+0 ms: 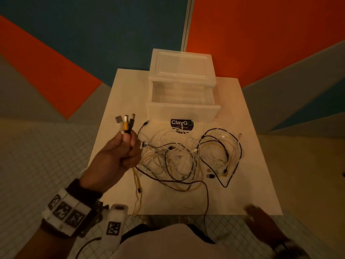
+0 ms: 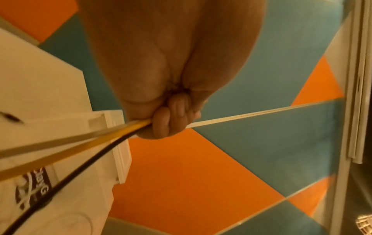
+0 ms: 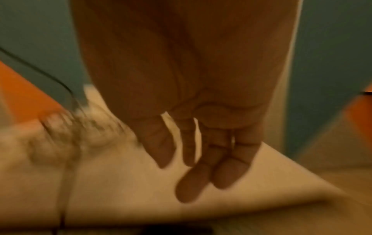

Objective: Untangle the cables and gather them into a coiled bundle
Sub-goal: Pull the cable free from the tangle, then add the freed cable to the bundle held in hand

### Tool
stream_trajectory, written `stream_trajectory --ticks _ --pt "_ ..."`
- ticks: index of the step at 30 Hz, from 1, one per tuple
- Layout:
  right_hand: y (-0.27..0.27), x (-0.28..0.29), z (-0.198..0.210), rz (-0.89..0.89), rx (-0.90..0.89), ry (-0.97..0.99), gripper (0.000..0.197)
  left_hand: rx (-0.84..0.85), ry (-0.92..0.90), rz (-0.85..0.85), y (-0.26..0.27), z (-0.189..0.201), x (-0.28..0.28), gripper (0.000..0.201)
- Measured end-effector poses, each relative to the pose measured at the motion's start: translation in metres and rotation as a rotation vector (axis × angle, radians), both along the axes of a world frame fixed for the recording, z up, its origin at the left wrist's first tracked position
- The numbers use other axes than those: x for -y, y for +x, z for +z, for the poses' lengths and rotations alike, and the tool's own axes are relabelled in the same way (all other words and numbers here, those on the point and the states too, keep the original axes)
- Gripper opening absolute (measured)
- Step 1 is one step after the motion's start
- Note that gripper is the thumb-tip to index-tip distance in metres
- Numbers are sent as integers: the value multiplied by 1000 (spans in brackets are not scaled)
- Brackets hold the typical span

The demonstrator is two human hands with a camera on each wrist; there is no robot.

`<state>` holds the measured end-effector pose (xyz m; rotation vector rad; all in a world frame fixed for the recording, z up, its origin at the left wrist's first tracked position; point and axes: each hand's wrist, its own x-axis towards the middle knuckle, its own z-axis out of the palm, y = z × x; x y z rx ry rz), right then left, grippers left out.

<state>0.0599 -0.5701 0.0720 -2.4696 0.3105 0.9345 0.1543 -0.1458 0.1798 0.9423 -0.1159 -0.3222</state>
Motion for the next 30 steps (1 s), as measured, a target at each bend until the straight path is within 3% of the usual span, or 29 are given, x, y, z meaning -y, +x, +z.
stream_trajectory --ticks 1,2,3,6,8,10,13,16,18,21,23,25,26,27,30 --pt "8 -47 19 62 141 160 76 -5 -19 -25 -2 0 6 29" --pt "32 -73 44 -15 195 311 53 -8 -24 -45 -3 -1 12 30" --pt "50 -103 56 35 241 444 38 -6 -19 -64 -5 -1 18 30" --pt "74 -196 94 405 258 702 32 0 -11 -88 -10 -1 31 30" --pt "73 -236 82 625 235 705 25 6 -21 -78 -11 3 31 29" --pt "71 -259 54 662 121 602 23 7 -22 -46 -9 9 25 26" --pt "71 -258 11 670 -33 496 20 27 20 20 -8 11 11 26" --pt "76 -236 -15 846 17 290 29 7 45 61 -9 6 -1 30" --pt "78 -218 -9 687 128 398 32 -33 51 76 -11 2 -7 31" --pt "82 -189 26 231 585 601 22 -64 76 102 -14 -7 -16 30" --pt "92 -164 39 -59 795 601 29 -81 71 108 -16 -12 -20 24" --pt "116 -134 22 -308 788 431 34 -102 54 108 -16 -15 -23 29" --pt "130 -121 6 -387 693 320 32 -113 54 108 -16 -16 -23 34" --pt "144 -112 -13 -375 593 219 28 -119 59 110 -16 -17 -23 36" --pt "177 -111 -59 54 439 -8 19 -131 73 113 -14 -19 -20 39"
